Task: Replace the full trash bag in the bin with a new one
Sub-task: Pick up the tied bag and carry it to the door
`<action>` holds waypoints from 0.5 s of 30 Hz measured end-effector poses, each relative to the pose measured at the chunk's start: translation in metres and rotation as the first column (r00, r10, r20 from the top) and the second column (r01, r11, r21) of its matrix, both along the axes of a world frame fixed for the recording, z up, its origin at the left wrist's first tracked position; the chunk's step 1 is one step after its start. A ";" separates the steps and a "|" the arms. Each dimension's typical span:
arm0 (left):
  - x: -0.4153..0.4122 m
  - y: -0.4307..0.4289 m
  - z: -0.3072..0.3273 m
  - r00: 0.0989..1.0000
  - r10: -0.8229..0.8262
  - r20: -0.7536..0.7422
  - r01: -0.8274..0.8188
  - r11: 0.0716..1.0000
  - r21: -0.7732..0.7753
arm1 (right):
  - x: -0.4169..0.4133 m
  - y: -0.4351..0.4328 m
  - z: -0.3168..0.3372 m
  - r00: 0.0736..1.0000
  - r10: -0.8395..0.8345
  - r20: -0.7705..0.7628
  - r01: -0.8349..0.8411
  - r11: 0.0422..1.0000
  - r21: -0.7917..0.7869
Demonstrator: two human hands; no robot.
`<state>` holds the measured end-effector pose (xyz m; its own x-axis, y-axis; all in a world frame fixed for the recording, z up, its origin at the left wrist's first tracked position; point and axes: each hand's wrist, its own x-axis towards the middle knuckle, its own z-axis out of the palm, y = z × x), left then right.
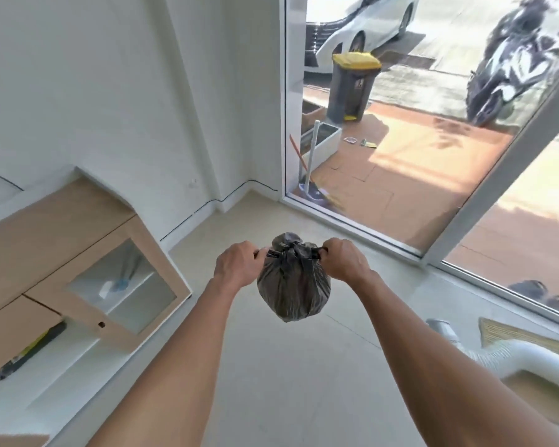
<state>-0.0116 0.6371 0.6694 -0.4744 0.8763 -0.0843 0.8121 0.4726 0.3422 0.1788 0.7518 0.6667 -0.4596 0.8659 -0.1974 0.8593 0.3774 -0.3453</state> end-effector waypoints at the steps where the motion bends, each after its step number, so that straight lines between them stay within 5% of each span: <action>1: 0.004 0.012 0.000 1.000 -0.014 0.000 0.014 1.000 -0.001 | 0.006 0.009 0.000 1.000 -0.020 -0.009 0.020 1.000 0.006; 15: 0.036 0.183 -0.029 0.946 -0.298 0.126 0.304 0.952 -0.030 | 0.070 0.120 -0.016 0.974 -0.192 0.117 0.182 0.979 0.095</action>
<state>0.0242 0.8197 0.6401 -0.1728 0.9702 -0.1697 0.8744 0.2304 0.4271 0.2487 0.8719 0.6505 -0.2642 0.9499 -0.1670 0.9517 0.2287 -0.2047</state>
